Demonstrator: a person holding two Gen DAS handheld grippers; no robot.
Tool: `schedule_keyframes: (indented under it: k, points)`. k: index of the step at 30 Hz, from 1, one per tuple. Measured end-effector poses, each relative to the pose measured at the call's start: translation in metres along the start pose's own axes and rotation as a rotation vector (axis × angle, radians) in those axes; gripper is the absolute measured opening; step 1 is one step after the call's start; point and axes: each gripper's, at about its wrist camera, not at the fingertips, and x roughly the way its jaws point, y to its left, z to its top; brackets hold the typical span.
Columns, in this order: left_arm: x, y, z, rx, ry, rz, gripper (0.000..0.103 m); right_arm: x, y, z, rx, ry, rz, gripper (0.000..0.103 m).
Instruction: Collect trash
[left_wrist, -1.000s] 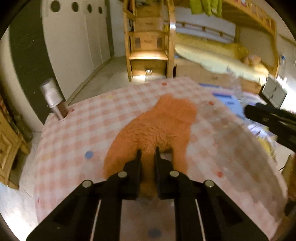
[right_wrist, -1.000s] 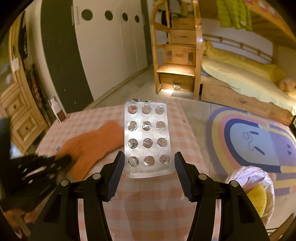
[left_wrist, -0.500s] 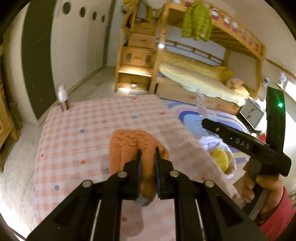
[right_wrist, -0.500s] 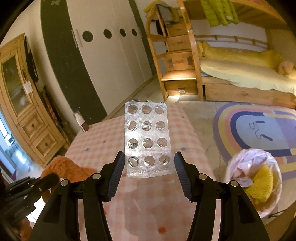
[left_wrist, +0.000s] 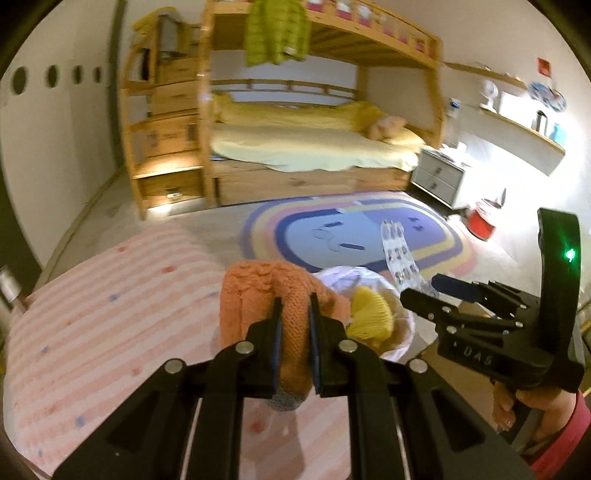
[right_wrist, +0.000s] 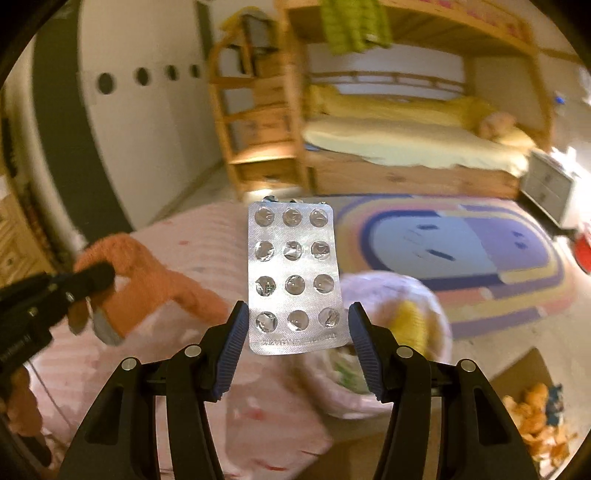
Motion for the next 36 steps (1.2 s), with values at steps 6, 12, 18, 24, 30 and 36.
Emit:
schedule_keyframes:
  k: [6,12,18,24,30,36]
  points:
    - [0.061,-0.032,0.015,0.053,0.043,-0.068,0.01,0.034,-0.053,-0.01,0.069,0.069,-0.08,0.056]
    - [0.11,-0.055,0.025,0.092,0.082,-0.091,0.011,0.066,-0.078,-0.009,0.091,0.105,-0.107,0.056]
    - [0.143,-0.049,0.037,0.034,0.116,-0.067,0.062,0.092,-0.094,-0.005,0.124,0.124,-0.141,0.073]
    - [0.126,-0.03,0.032,-0.005,0.106,-0.025,0.064,0.071,-0.104,-0.016,0.249,0.117,-0.107,0.075]
    - [0.079,0.0,0.022,-0.055,0.083,0.084,0.064,0.031,-0.083,-0.013,0.227,0.124,-0.077,0.077]
    - [0.023,0.022,0.008,-0.102,0.075,0.179,0.065,-0.001,-0.047,-0.009,0.183,0.148,-0.037,0.087]
